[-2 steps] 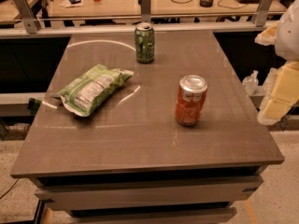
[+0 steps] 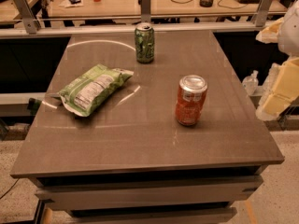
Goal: Move coke can near green jalapeno chip bag
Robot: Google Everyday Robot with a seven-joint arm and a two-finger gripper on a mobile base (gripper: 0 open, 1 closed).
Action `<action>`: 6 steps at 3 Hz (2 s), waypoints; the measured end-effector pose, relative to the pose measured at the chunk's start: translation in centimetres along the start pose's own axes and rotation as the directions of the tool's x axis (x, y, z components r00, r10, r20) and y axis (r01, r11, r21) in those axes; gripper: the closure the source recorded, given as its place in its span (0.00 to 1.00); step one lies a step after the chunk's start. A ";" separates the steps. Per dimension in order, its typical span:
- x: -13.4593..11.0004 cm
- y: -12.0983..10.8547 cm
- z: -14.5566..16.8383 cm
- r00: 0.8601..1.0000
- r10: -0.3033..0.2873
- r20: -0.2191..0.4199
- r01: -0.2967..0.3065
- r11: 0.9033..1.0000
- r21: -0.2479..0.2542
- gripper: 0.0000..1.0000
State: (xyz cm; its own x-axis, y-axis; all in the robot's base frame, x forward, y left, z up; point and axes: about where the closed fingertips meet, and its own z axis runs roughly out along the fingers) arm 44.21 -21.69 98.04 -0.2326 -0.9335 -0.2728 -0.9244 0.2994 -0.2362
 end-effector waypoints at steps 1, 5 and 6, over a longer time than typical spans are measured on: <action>0.1 -1.5 0.5 0.987 0.030 0.158 -0.031 1.000 0.005 0.00; -5.5 0.8 7.0 0.778 0.074 0.624 0.007 0.992 -0.127 0.00; -5.8 1.4 8.0 0.720 0.101 0.687 0.022 0.986 -0.167 0.00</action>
Offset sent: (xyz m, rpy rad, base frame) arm 0.0288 0.0391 0.0190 0.6048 -0.2283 0.1620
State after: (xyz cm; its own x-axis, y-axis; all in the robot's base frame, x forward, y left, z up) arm 46.70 -14.25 91.83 -0.0530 -0.5066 -0.8605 -0.9668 0.2419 -0.0828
